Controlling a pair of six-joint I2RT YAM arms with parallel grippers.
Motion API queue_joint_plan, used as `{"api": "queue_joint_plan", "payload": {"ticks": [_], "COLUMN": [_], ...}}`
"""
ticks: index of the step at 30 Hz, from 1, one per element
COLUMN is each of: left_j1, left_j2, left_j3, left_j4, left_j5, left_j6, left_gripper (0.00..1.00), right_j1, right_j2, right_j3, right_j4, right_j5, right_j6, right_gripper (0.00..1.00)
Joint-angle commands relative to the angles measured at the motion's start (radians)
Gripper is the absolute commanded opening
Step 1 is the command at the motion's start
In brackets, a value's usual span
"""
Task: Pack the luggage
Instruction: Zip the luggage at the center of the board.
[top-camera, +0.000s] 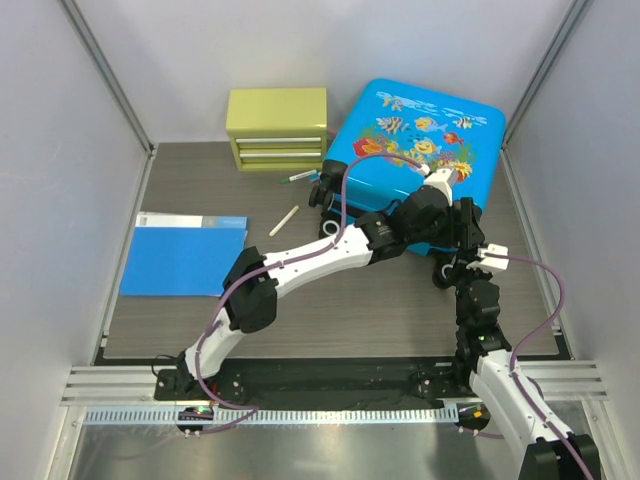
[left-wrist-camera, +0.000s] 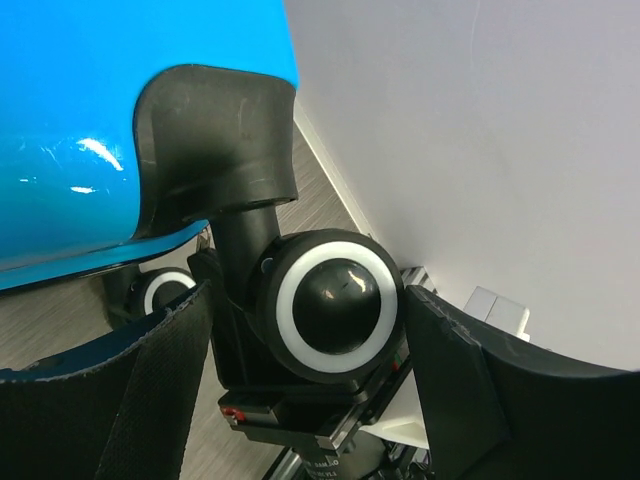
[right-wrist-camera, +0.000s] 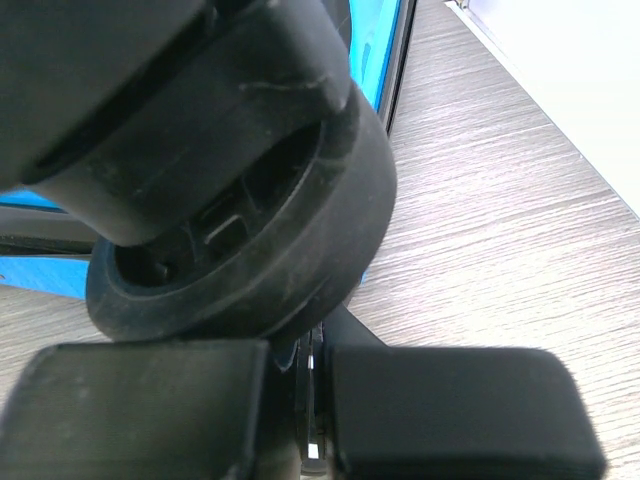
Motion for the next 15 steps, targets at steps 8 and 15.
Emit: {"api": "queue_joint_plan", "payload": {"ticks": [8,15], "left_j1": [-0.01,-0.002], "left_j2": [0.057,0.041], "left_j3": [0.087,-0.002], "left_j4": [0.005,0.116], "left_j5": [0.068,0.102], "left_j6": [-0.067,-0.146], "left_gripper": [0.61,0.19], "right_j1": [0.008,0.008], "right_j2": [-0.007,-0.004], "right_j3": [0.044,0.043], "right_j4": [0.122,0.125], "right_j5": [0.002,0.031], "right_j6": [0.014,-0.001], "right_gripper": [0.01,0.01]}}
